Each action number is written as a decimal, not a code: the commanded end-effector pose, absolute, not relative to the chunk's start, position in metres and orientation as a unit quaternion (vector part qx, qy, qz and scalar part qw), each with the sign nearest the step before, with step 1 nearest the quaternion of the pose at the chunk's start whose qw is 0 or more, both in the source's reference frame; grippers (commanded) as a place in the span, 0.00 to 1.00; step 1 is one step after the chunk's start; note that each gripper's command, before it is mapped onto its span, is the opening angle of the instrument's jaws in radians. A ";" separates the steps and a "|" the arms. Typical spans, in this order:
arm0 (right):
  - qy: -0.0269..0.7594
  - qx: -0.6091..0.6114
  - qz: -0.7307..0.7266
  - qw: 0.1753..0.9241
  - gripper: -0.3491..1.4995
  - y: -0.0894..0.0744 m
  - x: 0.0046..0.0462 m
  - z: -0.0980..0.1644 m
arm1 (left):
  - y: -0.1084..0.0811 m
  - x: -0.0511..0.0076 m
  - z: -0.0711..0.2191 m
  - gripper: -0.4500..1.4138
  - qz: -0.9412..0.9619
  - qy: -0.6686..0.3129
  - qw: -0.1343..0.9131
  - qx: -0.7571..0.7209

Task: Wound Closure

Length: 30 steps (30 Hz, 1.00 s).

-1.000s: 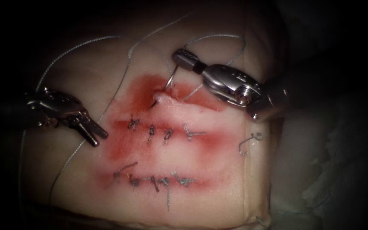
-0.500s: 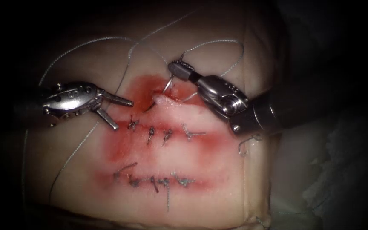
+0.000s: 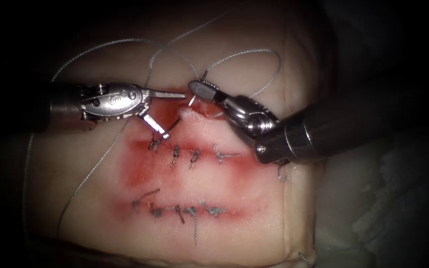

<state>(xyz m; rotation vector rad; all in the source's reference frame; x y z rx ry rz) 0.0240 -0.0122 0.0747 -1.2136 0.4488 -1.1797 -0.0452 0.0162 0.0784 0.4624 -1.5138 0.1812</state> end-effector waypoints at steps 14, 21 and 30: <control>0.208 -0.528 -0.493 0.659 0.00 -0.012 0.0248 0.075 | 0.016 -0.0467 0.079 0.22 0.118 -0.692 0.685 0.197; 0.208 -0.527 -0.492 0.661 0.00 -0.013 0.0250 0.075 | 0.016 -0.0465 0.078 0.50 0.115 -0.711 0.670 0.180; 0.207 -0.527 -0.492 0.661 0.00 -0.013 0.0248 0.075 | 0.017 -0.0466 0.078 0.77 0.105 -0.714 0.670 0.174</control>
